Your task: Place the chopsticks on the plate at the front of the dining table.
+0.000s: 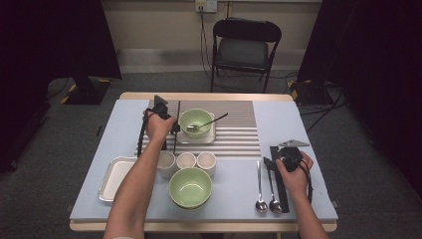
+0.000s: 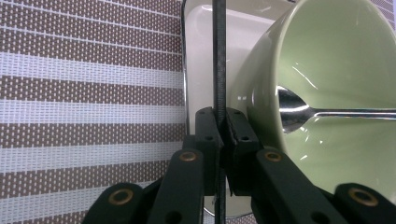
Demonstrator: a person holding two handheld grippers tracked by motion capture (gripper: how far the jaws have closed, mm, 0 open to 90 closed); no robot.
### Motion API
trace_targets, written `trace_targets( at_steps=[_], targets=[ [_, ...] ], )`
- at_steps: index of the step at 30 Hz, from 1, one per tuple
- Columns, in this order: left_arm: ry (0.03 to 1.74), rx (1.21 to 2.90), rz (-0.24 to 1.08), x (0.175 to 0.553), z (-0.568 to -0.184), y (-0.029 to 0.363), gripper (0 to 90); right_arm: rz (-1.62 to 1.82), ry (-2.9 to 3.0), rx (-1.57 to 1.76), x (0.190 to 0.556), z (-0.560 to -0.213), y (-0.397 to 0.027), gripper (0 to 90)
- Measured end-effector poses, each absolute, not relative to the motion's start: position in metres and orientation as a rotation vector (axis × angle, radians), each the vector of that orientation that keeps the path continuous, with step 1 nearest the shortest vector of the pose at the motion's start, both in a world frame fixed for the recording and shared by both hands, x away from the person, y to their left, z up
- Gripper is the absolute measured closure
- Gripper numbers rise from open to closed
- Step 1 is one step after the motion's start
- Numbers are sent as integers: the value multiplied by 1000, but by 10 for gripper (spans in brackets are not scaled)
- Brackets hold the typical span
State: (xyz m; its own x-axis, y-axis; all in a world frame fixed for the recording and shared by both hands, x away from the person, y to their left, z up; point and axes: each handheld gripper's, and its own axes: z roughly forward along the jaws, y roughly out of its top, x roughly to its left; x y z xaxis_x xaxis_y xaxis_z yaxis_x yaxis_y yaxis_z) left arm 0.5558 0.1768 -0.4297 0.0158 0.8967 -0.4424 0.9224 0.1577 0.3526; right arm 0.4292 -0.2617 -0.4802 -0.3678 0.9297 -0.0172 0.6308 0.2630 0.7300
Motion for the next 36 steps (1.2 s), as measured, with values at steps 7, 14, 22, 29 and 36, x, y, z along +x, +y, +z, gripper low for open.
trace_targets(
  at_steps=[7,14,22,29,36],
  targets=[
    [1863,1721,-69,555,-431,177,843,893,2093,1411,429,-480,-262,112],
    [1859,1735,-75,554,-431,178,838,893,2092,1411,429,-480,-262,112],
    [1847,1757,-82,550,-430,177,832,893,2094,1411,429,-480,-262,112],
    [1848,1768,-104,547,-431,177,829,892,2091,1409,429,-480,-262,113],
    [1840,1795,-134,545,-433,175,833,888,2092,1409,429,-480,-261,114]
  ],
)
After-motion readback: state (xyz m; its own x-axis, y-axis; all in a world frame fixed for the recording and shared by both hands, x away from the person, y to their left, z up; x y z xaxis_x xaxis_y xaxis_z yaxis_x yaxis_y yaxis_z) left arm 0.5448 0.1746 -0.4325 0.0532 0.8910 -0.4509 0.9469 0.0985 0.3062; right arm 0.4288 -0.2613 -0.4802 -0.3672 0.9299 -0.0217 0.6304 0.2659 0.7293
